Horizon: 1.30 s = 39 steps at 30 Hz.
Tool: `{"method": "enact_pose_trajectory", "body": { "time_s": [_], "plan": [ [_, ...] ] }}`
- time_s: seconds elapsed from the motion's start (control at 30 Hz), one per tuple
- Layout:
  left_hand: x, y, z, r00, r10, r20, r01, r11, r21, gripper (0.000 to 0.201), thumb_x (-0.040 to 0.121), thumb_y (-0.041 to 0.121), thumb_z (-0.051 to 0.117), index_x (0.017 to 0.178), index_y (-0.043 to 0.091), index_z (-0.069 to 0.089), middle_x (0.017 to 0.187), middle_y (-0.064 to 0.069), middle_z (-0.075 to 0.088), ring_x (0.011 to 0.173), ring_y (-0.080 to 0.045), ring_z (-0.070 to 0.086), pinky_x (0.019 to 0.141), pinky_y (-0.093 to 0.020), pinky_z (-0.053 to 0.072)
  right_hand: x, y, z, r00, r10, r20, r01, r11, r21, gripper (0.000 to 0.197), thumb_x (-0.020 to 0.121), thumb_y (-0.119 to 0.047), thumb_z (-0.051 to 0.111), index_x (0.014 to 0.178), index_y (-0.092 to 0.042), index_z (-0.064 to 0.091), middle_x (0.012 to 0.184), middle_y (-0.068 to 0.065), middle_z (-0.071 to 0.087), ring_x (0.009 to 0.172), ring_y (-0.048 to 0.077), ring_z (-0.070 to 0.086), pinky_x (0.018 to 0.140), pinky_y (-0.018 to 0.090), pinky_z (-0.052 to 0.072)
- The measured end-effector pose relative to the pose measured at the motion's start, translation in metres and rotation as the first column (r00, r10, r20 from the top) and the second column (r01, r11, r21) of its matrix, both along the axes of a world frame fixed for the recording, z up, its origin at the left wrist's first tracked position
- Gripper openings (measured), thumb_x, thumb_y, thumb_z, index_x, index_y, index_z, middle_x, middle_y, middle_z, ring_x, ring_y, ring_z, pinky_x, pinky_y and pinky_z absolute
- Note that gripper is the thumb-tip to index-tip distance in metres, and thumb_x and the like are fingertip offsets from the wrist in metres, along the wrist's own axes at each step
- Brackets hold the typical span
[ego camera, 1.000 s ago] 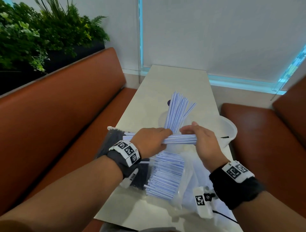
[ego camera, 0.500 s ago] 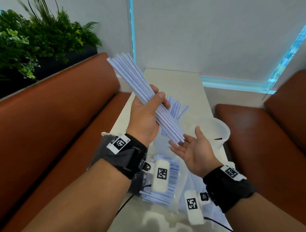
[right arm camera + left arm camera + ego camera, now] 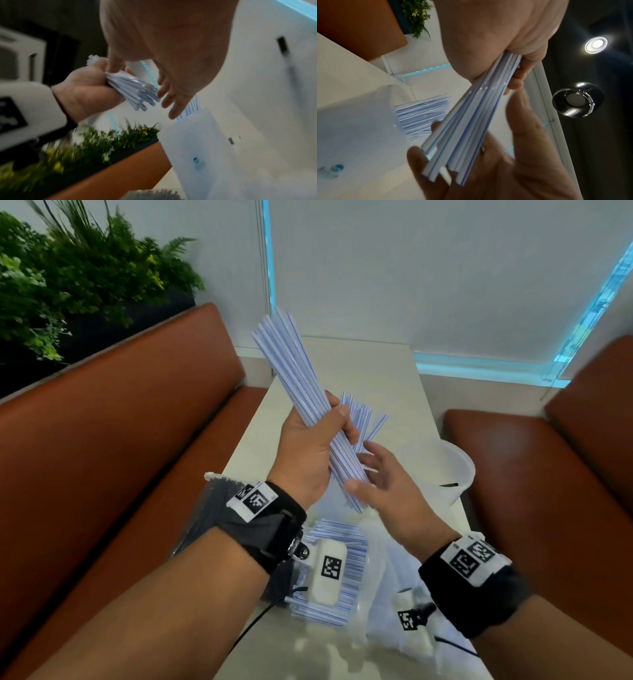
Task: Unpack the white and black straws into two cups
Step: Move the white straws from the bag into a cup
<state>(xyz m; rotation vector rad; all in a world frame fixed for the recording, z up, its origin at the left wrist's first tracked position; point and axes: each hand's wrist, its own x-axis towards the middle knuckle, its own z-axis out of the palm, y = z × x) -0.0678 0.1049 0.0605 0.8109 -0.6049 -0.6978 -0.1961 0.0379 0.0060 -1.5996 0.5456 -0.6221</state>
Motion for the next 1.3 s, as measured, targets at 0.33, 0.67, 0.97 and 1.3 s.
{"method": "enact_pose_trajectory", "body": {
  "time_s": [0.33, 0.67, 0.97, 1.3],
  "plan": [
    [0.019, -0.003, 0.016, 0.987, -0.015, 0.162, 0.012, 1.0, 0.017, 0.016, 0.087, 0.006, 0.066, 0.099, 0.015, 0.062, 0.076, -0.007, 0.064, 0.068, -0.025, 0.064, 0.073, -0.035, 0.055, 0.011, -0.001, -0.006, 0.914, -0.159, -0.372, -0.04, 0.88, -0.474, 0.033, 0.092, -0.049, 0.062, 0.082, -0.02, 0.049, 0.077, 0.005, 0.064, 0.07, 0.023, 0.062, 0.066, 0.041, 0.05],
    [0.065, -0.044, 0.013, 0.882, 0.294, 0.368, -0.35, 0.932, 0.096, 0.01, 0.088, 0.009, 0.064, 0.084, 0.016, 0.059, 0.07, 0.002, 0.061, 0.065, -0.019, 0.061, 0.067, -0.03, 0.055, 0.029, -0.04, -0.037, 0.699, -0.231, -0.676, -0.389, 0.67, -0.632, 0.033, 0.099, -0.05, 0.052, 0.119, -0.025, 0.059, 0.108, -0.005, 0.057, 0.1, 0.023, 0.061, 0.076, 0.034, 0.044],
    [0.093, -0.067, -0.064, 0.7, -0.088, 0.708, -0.436, 0.733, 0.522, 0.018, 0.09, 0.034, 0.068, 0.085, 0.019, 0.062, 0.073, 0.004, 0.063, 0.066, -0.015, 0.062, 0.056, -0.026, 0.043, 0.035, -0.049, -0.056, 0.751, -0.228, -0.62, -0.377, 0.624, -0.685, 0.027, 0.104, -0.039, 0.047, 0.085, -0.021, 0.045, 0.076, -0.011, 0.036, 0.069, 0.019, 0.047, 0.061, 0.033, 0.034],
    [0.099, -0.073, -0.067, 0.596, -0.573, 0.563, -0.27, 0.517, 0.812, 0.121, 0.065, 0.092, 0.056, 0.157, 0.021, 0.022, 0.155, -0.003, 0.042, 0.133, -0.02, 0.05, 0.108, -0.039, 0.041, 0.033, -0.047, -0.052, 0.756, -0.213, -0.619, -0.386, 0.619, -0.684, 0.024, 0.105, -0.038, 0.046, 0.087, -0.023, 0.041, 0.078, -0.011, 0.034, 0.07, 0.018, 0.046, 0.062, 0.034, 0.034]
  ]
}}
